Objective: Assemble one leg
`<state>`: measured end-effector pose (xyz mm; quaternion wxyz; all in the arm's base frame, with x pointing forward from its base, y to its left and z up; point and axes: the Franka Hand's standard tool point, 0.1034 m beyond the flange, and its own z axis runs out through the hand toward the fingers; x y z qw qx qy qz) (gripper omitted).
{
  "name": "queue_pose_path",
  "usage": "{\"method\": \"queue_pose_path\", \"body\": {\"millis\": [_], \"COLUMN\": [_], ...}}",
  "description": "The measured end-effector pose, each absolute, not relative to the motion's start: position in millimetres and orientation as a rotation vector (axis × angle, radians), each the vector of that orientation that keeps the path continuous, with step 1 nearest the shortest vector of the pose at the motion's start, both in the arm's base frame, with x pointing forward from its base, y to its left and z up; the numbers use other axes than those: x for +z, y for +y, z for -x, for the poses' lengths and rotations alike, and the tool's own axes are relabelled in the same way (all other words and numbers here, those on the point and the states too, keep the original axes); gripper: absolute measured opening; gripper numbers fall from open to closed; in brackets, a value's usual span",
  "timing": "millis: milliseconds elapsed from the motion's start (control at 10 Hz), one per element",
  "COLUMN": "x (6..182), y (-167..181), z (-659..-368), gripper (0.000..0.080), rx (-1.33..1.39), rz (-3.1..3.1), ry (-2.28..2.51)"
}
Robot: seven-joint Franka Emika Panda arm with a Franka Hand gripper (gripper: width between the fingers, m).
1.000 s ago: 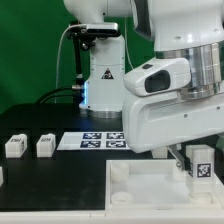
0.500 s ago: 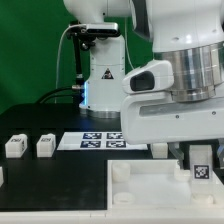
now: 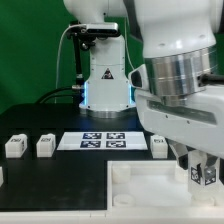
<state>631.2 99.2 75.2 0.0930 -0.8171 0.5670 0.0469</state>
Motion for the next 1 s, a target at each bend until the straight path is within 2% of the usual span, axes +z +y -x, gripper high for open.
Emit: {"method": "queue_pose_path", "body": {"millis": [300,500,600,700,800,1000], "x": [75.1,74.5,74.8,77.2,82.0,80.7], "y": [97.7,98.4,100.4,109.2,118.2,116.8], "z": [-629.5,-629.2,-629.0,-627.9,-626.7,-623.5], "gripper": [0.0294,0.0303,0.0478,0.0478,0.0616,0.0639], "rx": [0.188,0.183,0.175,0.166,0.13,0.075], "rz": [2.21,2.253,2.309,2.389,2.512,2.672], "ry": [1.963,1.91,1.837,1.729,1.541,1.224]}}
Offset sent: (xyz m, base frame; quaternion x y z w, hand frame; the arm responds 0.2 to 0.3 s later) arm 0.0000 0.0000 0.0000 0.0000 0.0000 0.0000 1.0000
